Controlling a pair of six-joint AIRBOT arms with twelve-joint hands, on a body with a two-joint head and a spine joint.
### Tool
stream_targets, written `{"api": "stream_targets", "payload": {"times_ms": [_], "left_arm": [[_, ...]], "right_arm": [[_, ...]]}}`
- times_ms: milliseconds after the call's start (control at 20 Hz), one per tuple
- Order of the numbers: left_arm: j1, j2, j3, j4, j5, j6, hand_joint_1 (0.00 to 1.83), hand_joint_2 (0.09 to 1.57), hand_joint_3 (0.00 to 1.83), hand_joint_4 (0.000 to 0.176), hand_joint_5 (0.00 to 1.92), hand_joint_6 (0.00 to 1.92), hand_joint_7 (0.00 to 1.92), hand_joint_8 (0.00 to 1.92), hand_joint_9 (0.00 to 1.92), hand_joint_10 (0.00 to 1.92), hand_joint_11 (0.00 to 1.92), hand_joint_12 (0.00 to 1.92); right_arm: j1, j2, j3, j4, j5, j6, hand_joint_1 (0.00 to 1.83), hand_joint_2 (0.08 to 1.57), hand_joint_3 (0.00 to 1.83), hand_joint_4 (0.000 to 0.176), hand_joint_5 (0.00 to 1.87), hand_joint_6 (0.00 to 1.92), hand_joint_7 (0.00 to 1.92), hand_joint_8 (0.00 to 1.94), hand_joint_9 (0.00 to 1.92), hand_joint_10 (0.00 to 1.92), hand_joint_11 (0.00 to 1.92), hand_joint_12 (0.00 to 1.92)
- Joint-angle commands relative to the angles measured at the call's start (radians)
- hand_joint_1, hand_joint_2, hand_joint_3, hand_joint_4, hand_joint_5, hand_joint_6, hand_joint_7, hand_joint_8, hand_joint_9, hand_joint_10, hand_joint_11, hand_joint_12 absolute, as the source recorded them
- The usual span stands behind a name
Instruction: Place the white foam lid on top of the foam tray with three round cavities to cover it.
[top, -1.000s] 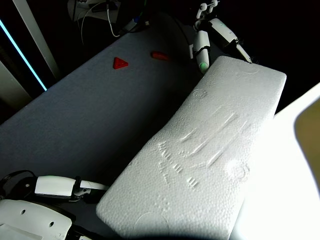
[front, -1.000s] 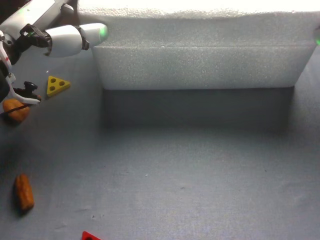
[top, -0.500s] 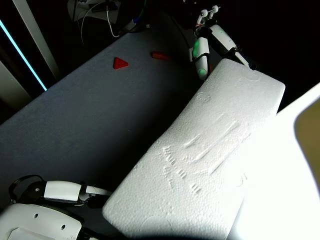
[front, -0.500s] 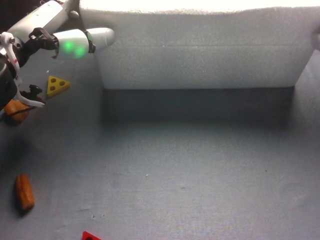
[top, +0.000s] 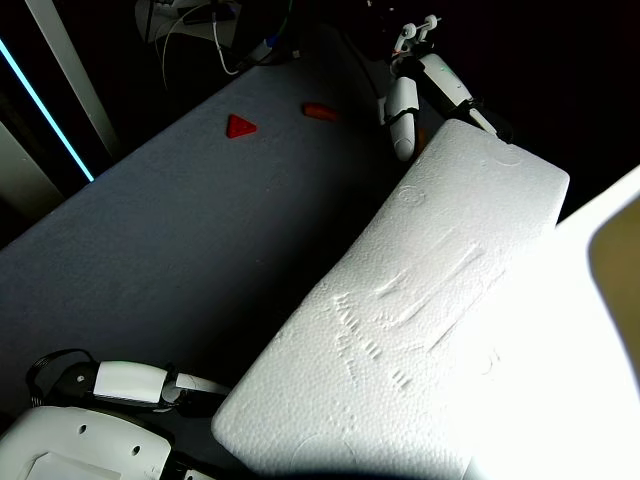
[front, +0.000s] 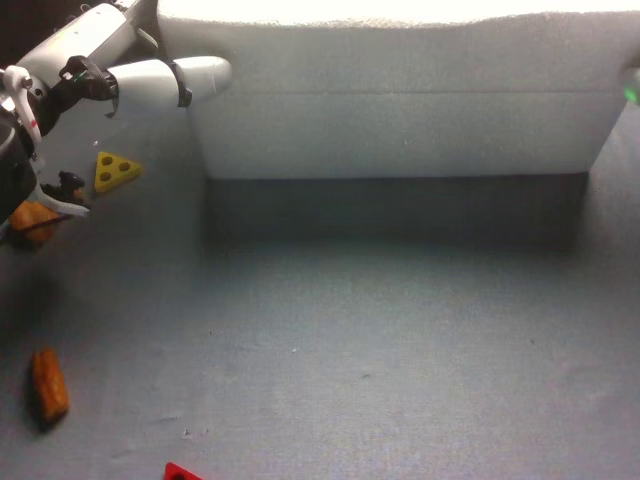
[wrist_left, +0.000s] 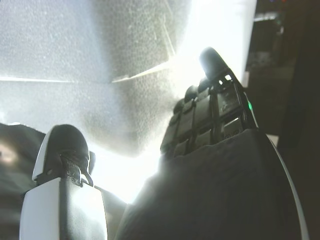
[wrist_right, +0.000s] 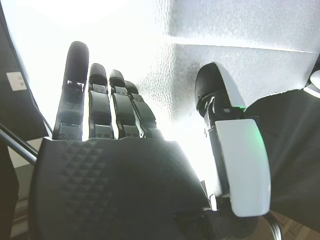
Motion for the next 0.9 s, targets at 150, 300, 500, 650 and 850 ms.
{"api": "stream_targets", "payload": {"times_ms": [150,300,500,650,850], "left_arm": [[0.011,-0.009,-0.001,0.023,-0.093,-0.001,0.4,1.09,0.0,0.001,0.0,0.0,0.0,0.0,0.0,0.0,0.0,0.95],[0.018,-0.01,-0.003,0.023,-0.097,-0.009,0.41,1.09,0.0,0.003,0.0,0.0,0.0,0.0,0.0,0.0,0.0,0.9],[0.021,-0.012,-0.004,0.036,-0.104,-0.025,0.41,1.09,0.0,0.016,0.0,0.0,0.0,0.0,0.0,0.0,0.0,0.96],[0.019,-0.013,-0.005,0.048,-0.109,-0.033,0.41,1.08,0.0,0.033,0.0,0.0,0.0,0.0,0.0,0.0,0.0,0.87],[0.038,-0.01,-0.003,0.025,-0.108,-0.028,0.41,1.07,0.0,0.039,0.0,0.0,0.0,0.0,0.0,0.0,0.0,0.84]], "right_arm": [[0.014,0.005,-0.001,-0.031,0.114,0.004,0.53,1.26,0.0,0.0,0.0,0.0,0.0,0.0,0.0,0.01,0.0,0.8],[0.013,0.005,-0.003,-0.028,0.114,0.004,0.55,1.29,0.0,0.0,0.0,0.0,0.0,0.0,0.0,0.0,0.0,0.03],[0.007,0.005,-0.005,-0.018,0.114,0.004,0.56,1.32,0.01,0.0,0.11,0.05,0.0,0.0,0.0,0.0,0.0,0.0],[0.007,0.005,-0.006,-0.014,0.114,0.003,0.55,1.32,0.0,0.0,0.01,0.0,0.0,0.0,0.0,0.0,0.0,0.0],[-0.007,0.009,-0.013,-0.005,0.114,-0.002,0.54,1.3,0.0,0.0,0.0,0.0,0.0,0.0,0.0,0.0,0.01,0.0]]}}
